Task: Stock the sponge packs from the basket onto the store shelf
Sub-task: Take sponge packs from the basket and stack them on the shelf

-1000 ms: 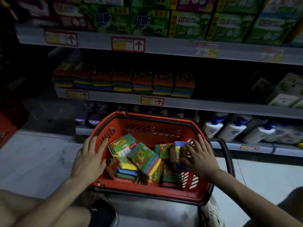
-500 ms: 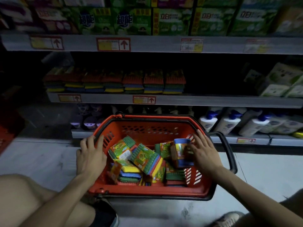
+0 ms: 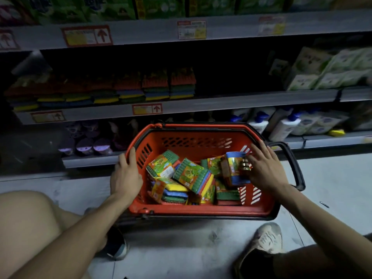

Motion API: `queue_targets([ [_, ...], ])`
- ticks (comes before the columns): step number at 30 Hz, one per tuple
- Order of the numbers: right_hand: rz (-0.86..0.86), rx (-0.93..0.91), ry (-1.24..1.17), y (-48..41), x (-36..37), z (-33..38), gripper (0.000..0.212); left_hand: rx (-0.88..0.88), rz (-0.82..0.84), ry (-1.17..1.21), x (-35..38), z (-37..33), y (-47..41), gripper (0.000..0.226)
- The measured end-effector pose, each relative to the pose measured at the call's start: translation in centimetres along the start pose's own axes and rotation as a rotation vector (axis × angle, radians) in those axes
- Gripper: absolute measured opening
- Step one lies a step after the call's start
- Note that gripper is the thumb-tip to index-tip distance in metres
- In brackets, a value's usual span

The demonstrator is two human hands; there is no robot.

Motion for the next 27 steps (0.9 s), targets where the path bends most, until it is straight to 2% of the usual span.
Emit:
queue_targets([
  [7,-0.106,0.018,-0.077,1.7,-0.1,-3.0,0.062,0.137,-0.062,-0.241,1.2,-4.2,-0.1,0.095],
  [13,-0.097,-0.035,-0.051,2.2,1.2,-3.7,0.07,0.179,-0.064,-0.235,2.2,-5.4,-0.2,0.099],
  [20,-0.161,-0.02,-0.153,2.1,0.9,-4.2,0.048,0.13,-0.037,-0.192,2.3,-5.7,-0.8,0.093],
  [27,-0.098,0.019,-0.171,2.6,1.0,-5.1,0.049,0.115,-0.015,-0.155,1.7,-6.7,-0.1,0.094],
])
Point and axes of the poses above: each hand's wrist, its own y-axis away from the middle knuckle, its own x-axis out of the palm, z = x × y, the point moved 8 cm from there along -y, towards the middle knuckle, and after that the axes turned 12 degrees about -x, right-handed, at the moved point
